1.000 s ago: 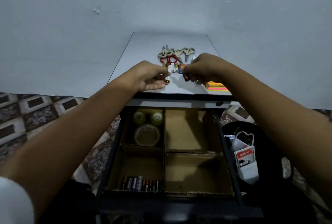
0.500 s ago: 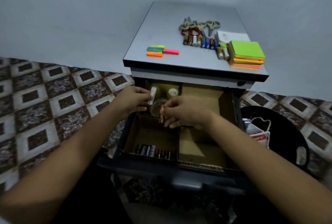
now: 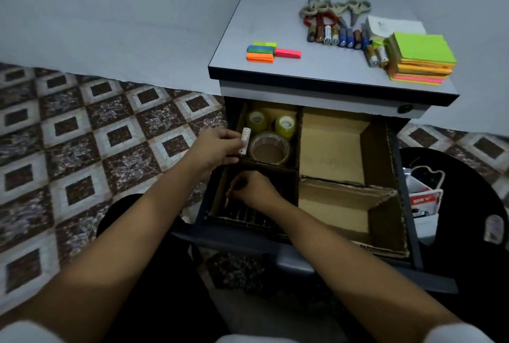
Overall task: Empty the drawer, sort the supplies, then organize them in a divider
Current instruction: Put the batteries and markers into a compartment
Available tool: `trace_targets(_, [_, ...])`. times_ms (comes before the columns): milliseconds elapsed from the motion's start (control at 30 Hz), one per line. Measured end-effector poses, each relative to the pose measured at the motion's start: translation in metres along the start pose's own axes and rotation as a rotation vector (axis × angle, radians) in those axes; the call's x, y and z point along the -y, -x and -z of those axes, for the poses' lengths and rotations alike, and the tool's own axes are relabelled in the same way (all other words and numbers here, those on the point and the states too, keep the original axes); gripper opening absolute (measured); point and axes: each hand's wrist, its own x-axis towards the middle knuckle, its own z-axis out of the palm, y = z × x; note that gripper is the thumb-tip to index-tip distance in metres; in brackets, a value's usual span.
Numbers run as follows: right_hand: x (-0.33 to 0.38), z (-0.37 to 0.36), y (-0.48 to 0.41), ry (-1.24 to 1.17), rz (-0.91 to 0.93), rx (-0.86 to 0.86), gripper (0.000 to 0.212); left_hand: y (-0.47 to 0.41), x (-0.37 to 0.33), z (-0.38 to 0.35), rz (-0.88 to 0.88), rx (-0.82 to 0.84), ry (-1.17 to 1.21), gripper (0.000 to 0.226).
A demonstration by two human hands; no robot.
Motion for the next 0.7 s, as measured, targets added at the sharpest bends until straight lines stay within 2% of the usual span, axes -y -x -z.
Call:
trace_targets(67, [-0.0026, -0.0022, -0.0021, 0.016, -0.010, 0.010, 0.019, -0.0001, 0.0008, 0.0000, -0.002, 0.005, -0.002, 0.002])
trace_targets(133, [-0.0051, -0.0039, -0.0035, 0.037, -0.013, 0.029, 0.022, -0.0007, 0.0016, 0.0006, -0.005, 0.012, 0.006, 0.007])
trace_targets(433, [-0.0102, -0.0085, -0.0088, 0.158, -0.018, 0.050, 0.020, -0.0010, 0.0029, 0.0006, -0.003, 0.017, 0.025, 0.011])
trace_targets(700, [-0.0093, -0.0059, -0.0046, 0.151, 0.004, 0.053, 0.021, -0.0014, 0.0027, -0.0003, -0.005, 0.020, 0.013, 0.011])
